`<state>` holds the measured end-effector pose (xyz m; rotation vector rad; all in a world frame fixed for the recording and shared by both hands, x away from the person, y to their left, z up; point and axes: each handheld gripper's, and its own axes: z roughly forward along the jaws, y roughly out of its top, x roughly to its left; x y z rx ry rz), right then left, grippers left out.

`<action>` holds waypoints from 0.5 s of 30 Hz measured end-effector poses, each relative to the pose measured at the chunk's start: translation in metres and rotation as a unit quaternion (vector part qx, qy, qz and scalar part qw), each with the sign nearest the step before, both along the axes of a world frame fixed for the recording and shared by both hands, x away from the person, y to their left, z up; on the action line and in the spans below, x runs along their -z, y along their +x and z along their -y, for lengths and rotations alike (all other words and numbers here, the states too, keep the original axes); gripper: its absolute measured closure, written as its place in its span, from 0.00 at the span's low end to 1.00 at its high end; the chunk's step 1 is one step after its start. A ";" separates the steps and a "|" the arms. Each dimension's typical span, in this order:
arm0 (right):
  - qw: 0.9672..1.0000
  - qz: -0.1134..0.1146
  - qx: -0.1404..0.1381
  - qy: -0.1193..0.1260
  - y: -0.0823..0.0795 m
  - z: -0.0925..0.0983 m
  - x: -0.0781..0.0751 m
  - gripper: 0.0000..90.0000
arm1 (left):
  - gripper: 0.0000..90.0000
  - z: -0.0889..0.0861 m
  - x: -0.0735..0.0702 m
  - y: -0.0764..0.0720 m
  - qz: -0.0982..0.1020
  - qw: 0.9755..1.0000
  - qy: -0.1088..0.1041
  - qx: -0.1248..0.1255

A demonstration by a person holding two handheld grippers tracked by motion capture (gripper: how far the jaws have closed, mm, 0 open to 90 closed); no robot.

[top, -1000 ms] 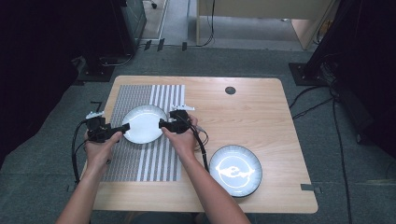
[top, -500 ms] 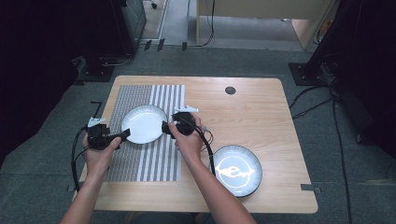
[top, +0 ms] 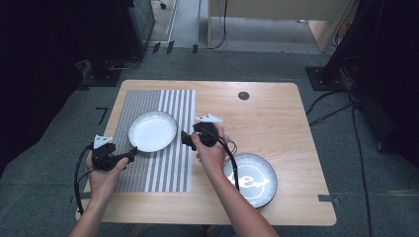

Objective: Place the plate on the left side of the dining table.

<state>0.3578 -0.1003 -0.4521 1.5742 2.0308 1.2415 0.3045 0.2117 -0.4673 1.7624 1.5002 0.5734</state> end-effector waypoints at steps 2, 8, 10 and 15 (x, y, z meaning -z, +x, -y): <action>1.000 0.000 -0.004 0.001 -0.004 0.003 -0.001 0.27 | 0.12 -0.001 0.002 -0.005 0.003 1.000 -0.002 -0.002; 1.000 0.005 -0.010 0.002 -0.012 0.013 -0.002 0.27 | 0.12 0.000 0.008 -0.023 0.006 1.000 0.002 -0.001; 1.000 0.006 -0.010 0.002 -0.014 0.016 -0.002 0.26 | 0.12 -0.001 0.008 -0.029 0.007 1.000 0.006 0.002; 1.000 0.002 -0.005 0.003 -0.020 0.028 -0.003 0.26 | 0.13 -0.006 0.010 -0.043 0.018 1.000 0.014 0.003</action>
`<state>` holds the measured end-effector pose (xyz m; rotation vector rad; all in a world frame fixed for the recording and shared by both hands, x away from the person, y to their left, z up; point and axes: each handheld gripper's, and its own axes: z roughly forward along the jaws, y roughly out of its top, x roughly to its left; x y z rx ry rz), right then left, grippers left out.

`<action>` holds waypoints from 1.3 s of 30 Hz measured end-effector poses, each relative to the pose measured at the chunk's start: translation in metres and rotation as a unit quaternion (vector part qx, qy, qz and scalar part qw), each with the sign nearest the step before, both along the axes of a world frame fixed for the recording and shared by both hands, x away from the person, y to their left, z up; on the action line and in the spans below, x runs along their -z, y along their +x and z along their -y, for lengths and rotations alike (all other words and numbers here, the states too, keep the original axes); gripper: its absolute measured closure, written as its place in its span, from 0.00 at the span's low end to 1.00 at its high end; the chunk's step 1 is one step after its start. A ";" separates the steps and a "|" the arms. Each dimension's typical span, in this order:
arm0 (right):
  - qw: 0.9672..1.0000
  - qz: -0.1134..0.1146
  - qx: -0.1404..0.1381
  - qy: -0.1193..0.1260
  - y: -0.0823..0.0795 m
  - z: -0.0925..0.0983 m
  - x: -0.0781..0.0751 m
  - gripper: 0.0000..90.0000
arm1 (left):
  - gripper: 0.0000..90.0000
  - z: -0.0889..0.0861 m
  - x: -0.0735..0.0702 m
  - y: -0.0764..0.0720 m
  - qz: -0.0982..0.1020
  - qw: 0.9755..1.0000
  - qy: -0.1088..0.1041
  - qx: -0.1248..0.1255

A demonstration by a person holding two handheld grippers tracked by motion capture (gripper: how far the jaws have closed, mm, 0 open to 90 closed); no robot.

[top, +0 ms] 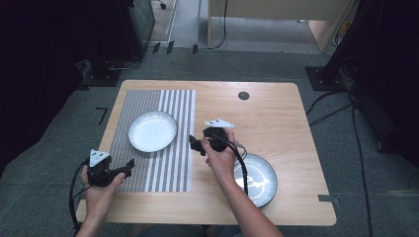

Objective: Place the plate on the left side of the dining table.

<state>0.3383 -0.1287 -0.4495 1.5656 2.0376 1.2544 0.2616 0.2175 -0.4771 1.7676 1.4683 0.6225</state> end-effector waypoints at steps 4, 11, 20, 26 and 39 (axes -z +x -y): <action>1.000 0.000 0.003 0.003 -0.005 0.009 0.001 0.26 | 0.13 -0.008 0.000 -0.007 0.006 1.000 0.009 -0.003; 1.000 0.005 0.007 -0.005 -0.014 0.022 0.003 0.25 | 0.13 -0.022 0.008 -0.016 0.000 1.000 0.008 -0.018; 1.000 0.009 0.016 0.000 -0.026 0.044 0.003 0.24 | 0.13 -0.031 0.019 -0.023 -0.012 0.999 0.025 -0.018; 1.000 0.006 0.021 -0.005 -0.033 0.058 0.006 0.24 | 0.14 -0.034 0.023 -0.024 -0.016 0.999 0.030 -0.017; 0.999 0.012 0.047 -0.004 -0.048 0.098 0.005 0.23 | 0.14 -0.051 0.029 -0.025 -0.026 0.998 0.032 -0.041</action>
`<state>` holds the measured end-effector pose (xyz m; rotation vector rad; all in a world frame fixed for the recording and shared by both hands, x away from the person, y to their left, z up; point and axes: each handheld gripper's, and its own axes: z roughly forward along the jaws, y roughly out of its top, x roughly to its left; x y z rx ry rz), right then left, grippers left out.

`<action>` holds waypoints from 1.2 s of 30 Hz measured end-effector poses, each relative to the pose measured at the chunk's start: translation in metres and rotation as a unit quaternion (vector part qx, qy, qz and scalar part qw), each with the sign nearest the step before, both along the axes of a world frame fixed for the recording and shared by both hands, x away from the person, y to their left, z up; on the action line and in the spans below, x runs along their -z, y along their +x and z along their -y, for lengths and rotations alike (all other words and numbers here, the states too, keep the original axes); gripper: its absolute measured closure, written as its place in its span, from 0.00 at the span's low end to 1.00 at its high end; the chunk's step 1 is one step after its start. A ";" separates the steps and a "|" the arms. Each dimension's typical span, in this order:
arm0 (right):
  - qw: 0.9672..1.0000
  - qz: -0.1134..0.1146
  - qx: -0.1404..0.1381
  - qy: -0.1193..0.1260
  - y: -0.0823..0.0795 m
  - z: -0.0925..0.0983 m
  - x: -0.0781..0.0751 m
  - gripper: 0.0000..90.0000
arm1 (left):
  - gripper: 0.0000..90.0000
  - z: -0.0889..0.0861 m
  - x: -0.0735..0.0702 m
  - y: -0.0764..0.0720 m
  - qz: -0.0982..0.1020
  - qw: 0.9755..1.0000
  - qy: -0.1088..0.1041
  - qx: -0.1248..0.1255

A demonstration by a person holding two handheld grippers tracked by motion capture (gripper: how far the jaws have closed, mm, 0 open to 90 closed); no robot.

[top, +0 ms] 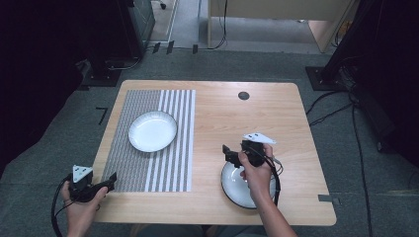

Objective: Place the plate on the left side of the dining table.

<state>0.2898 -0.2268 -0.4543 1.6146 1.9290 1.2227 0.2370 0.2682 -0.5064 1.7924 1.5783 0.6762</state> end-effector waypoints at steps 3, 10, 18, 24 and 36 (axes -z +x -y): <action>1.000 -0.001 0.006 0.001 -0.003 0.007 0.001 0.23 | 0.14 0.000 0.001 0.000 0.000 1.000 -0.001 -0.001; 1.000 0.004 0.021 0.001 -0.013 0.028 -0.001 0.23 | 0.15 0.000 0.003 0.001 -0.006 1.000 0.001 -0.005; 0.999 0.007 0.043 0.000 -0.023 0.054 0.002 0.23 | 0.15 -0.001 0.004 0.001 -0.010 1.000 -0.002 -0.006; 0.998 0.009 0.056 -0.004 -0.032 0.074 0.004 0.23 | 0.15 -0.002 0.006 0.003 -0.016 1.000 -0.009 -0.011; 0.996 0.001 0.085 -0.009 -0.050 0.113 0.013 0.22 | 0.15 -0.003 0.008 0.004 -0.020 1.000 -0.012 -0.013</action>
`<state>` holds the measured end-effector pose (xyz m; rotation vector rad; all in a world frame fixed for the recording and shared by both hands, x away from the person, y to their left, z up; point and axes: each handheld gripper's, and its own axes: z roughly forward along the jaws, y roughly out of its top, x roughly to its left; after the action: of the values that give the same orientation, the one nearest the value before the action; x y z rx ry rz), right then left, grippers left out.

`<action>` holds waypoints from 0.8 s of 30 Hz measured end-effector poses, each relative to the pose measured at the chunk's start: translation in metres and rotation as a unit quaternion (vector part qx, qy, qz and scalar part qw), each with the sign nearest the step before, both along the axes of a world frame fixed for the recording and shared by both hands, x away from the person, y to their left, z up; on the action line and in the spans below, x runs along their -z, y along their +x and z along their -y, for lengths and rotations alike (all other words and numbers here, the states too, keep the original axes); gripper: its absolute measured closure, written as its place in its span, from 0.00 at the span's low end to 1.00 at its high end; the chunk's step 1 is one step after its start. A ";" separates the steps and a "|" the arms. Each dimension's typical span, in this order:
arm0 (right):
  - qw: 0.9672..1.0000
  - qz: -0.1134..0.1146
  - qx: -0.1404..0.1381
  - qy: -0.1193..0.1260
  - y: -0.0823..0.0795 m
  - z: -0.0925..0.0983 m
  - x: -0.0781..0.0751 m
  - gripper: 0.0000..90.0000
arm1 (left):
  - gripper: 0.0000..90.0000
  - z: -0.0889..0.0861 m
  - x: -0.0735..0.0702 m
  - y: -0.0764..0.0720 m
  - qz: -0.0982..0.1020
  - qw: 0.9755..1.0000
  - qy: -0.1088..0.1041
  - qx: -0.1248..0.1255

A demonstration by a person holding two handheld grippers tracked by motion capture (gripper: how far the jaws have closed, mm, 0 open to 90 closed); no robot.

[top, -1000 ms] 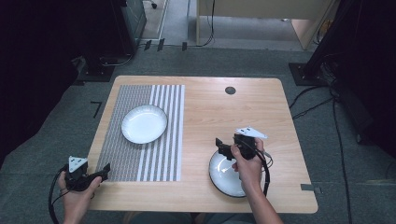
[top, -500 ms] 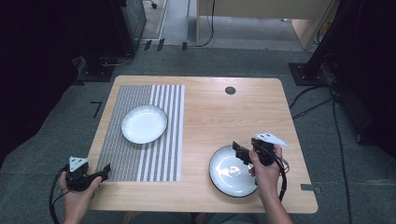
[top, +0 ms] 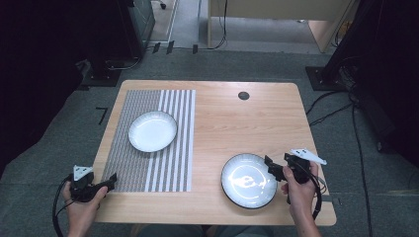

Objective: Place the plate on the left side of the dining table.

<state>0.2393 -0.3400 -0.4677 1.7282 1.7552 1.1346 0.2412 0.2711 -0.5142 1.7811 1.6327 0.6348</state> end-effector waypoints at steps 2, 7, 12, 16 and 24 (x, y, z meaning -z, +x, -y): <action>1.000 -0.001 0.005 -0.001 -0.003 0.006 0.002 0.22 | 0.15 0.000 0.000 0.000 0.000 1.000 -0.001 -0.001; 1.000 -0.002 0.015 -0.004 -0.012 0.024 0.010 0.22 | 0.15 0.001 0.000 0.000 0.000 1.000 0.004 -0.001; 0.999 -0.009 0.030 -0.004 -0.021 0.041 0.020 0.22 | 0.15 0.001 0.001 0.000 0.001 1.000 0.003 -0.001; 0.999 -0.015 0.046 -0.004 -0.027 0.055 0.023 0.22 | 0.15 0.002 0.001 0.000 0.001 1.000 0.007 0.000; 0.997 -0.021 0.079 -0.004 -0.043 0.084 0.030 0.22 | 0.15 0.003 0.001 0.001 0.001 1.000 0.015 0.000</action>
<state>0.1968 -0.4242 -0.4979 1.8629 1.6127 1.0296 0.2422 0.2679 -0.5156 1.8009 1.6292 0.6650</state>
